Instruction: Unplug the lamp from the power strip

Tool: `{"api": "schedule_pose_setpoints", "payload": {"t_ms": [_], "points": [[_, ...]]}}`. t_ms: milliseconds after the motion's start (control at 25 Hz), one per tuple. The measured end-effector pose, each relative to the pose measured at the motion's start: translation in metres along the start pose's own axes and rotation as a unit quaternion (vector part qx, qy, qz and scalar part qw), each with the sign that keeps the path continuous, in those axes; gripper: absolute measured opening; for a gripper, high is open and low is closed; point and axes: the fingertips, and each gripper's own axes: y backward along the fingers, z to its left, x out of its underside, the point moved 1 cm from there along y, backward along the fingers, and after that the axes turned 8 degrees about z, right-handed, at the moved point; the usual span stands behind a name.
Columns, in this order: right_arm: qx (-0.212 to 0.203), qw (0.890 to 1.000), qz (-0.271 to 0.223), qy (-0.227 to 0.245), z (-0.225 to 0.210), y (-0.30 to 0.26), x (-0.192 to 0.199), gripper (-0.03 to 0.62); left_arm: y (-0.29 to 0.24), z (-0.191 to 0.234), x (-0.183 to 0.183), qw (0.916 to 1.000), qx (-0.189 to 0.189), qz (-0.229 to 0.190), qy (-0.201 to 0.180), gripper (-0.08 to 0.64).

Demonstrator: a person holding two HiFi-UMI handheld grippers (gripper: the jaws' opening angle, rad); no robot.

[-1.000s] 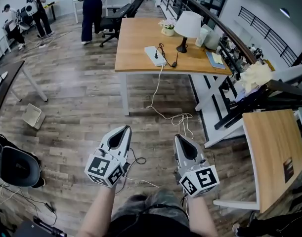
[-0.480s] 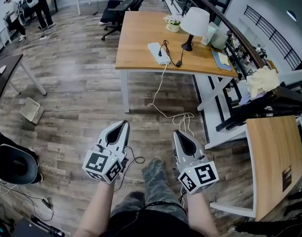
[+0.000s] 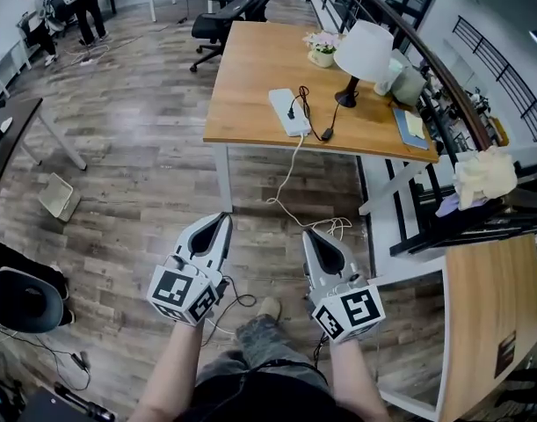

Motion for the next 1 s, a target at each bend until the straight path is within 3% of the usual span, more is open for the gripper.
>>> {"api": "schedule_pose_setpoints", "payload": {"t_ms": [600, 1000], "points": [[-0.024, 1.0, -0.004, 0.0, -0.105, -0.061, -0.014, 0.008, -0.119, 0.014, -0.019, 0.9997, -0.02, -0.005, -0.011, -0.003], [-0.026, 0.999, -0.001, -0.022, -0.134, -0.073, -0.004, 0.008, -0.149, 0.013, -0.011, 0.9997, -0.019, 0.011, -0.012, -0.003]]}}
